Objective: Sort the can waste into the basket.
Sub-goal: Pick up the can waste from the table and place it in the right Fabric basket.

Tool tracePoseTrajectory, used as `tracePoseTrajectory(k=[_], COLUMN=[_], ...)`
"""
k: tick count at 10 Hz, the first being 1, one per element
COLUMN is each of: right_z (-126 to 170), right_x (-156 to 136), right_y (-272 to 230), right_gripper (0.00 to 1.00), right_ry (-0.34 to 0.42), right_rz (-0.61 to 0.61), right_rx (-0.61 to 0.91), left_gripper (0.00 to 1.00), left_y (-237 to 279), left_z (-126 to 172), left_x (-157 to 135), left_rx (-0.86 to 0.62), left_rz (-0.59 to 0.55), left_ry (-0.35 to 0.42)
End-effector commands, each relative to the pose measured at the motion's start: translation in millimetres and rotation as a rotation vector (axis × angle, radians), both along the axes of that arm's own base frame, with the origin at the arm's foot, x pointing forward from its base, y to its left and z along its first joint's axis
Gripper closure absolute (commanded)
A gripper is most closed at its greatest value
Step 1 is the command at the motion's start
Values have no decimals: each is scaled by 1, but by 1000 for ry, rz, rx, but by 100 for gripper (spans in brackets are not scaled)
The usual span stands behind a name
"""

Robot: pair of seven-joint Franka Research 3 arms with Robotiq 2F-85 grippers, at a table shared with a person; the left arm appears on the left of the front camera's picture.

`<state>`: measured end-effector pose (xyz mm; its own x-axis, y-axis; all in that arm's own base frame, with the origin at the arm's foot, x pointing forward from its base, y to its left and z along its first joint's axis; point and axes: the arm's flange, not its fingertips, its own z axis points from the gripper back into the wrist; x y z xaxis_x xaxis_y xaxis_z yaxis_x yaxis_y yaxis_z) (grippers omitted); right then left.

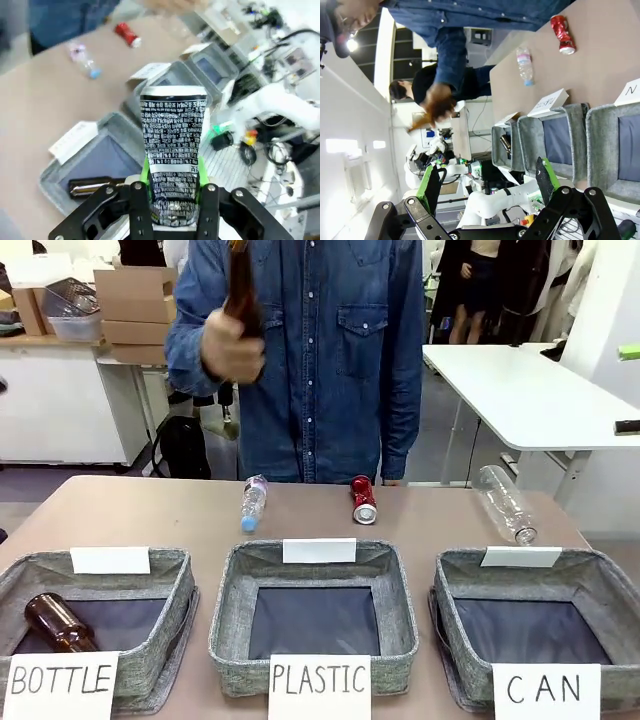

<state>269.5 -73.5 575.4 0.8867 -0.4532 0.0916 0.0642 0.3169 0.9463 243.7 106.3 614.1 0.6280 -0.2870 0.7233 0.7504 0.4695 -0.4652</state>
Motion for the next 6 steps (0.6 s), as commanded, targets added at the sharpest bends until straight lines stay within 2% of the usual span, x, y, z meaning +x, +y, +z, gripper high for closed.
tracePoseTrajectory(k=[1, 2, 3, 5, 6], right_z=[1, 1, 1, 1, 1], right_x=[3, 3, 3, 3, 3], right_y=[0, 0, 0, 0, 0], right_gripper=[0, 0, 0, 0, 0], right_ry=[-26, -26, -26, -26, -26], right_rz=[8, 8, 8, 8, 8], right_rx=[11, 11, 11, 11, 11], left_gripper=[63, 63, 63, 63, 63], left_y=[58, 88, 103, 120, 131], left_z=[19, 18, 12, 4, 2], left_x=[-10, -19, -25, -36, -42], left_rx=[-350, -538, -609, -645, -709], left_rz=[-255, -312, -305, -319, -343], left_ry=[-96, -156, -186, -127, -142])
